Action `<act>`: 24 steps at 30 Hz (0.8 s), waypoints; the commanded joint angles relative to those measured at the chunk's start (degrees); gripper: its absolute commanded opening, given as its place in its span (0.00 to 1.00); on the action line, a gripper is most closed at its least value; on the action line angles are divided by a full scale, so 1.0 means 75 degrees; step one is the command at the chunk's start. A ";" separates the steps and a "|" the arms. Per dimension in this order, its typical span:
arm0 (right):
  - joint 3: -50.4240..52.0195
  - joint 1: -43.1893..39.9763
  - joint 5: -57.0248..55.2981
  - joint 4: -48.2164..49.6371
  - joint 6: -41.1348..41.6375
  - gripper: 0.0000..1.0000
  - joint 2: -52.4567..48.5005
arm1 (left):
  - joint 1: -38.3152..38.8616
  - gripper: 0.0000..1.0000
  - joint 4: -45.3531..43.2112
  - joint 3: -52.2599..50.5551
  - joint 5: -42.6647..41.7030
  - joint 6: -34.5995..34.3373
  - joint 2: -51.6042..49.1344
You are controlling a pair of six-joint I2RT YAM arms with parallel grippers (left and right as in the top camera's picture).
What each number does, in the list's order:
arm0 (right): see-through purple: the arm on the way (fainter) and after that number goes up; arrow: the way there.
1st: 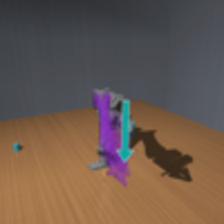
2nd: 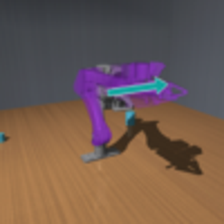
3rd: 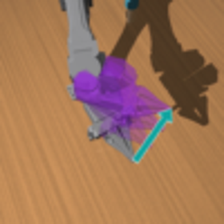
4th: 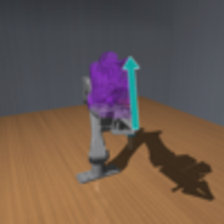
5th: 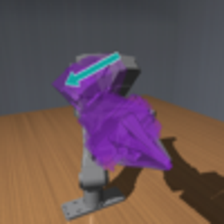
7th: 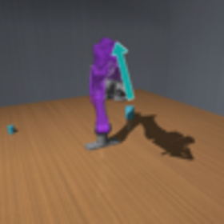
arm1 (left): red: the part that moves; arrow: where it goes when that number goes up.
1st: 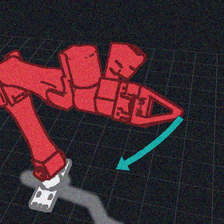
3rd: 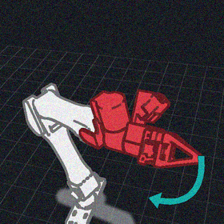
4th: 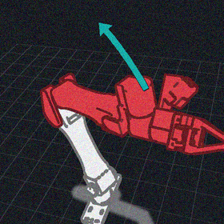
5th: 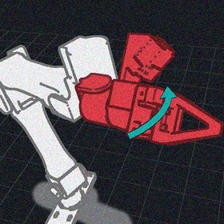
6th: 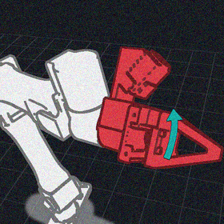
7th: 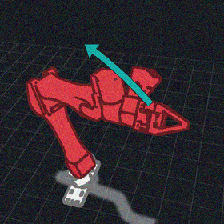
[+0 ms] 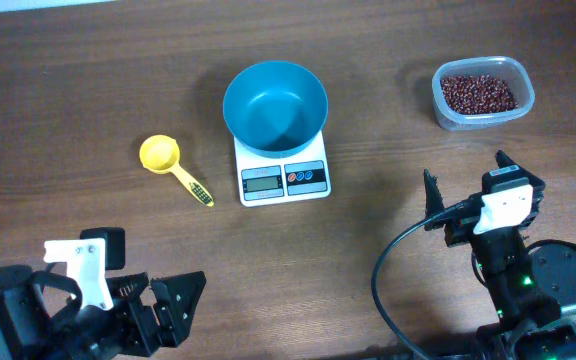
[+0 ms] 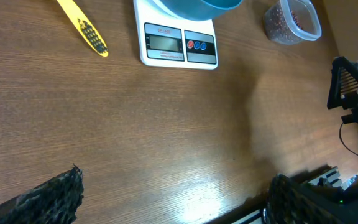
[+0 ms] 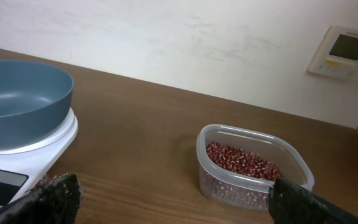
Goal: Scoop item into bowl and weigh 50g on scale
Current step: 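Move the left gripper toward the yellow scoop on the table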
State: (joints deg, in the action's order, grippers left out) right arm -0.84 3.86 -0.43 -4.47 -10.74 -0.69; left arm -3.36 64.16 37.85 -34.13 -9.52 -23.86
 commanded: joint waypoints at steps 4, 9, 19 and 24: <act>0.0070 0.0079 -0.0035 -0.0020 0.0006 0.98 -0.0006 | -0.0041 0.99 -0.0111 0.0140 0.0414 -0.0198 -0.0012; 0.0070 0.0079 -0.0035 -0.0020 0.0006 0.99 -0.0006 | -0.0041 0.99 -0.0026 0.0280 0.1224 -0.0615 -0.0463; 0.0070 0.0079 -0.0035 -0.0020 0.0006 0.99 -0.0006 | -0.0038 0.98 0.1457 0.3168 0.2871 -0.0612 -0.3809; 0.0070 0.0079 -0.0035 -0.0020 0.0006 0.99 -0.0006 | -0.0038 0.99 0.1853 0.3934 0.2955 -0.0731 -0.4374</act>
State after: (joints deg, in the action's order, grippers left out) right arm -0.84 3.95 -0.43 -4.47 -10.74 -0.86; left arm -3.36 77.43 65.60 -13.26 -13.56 -55.81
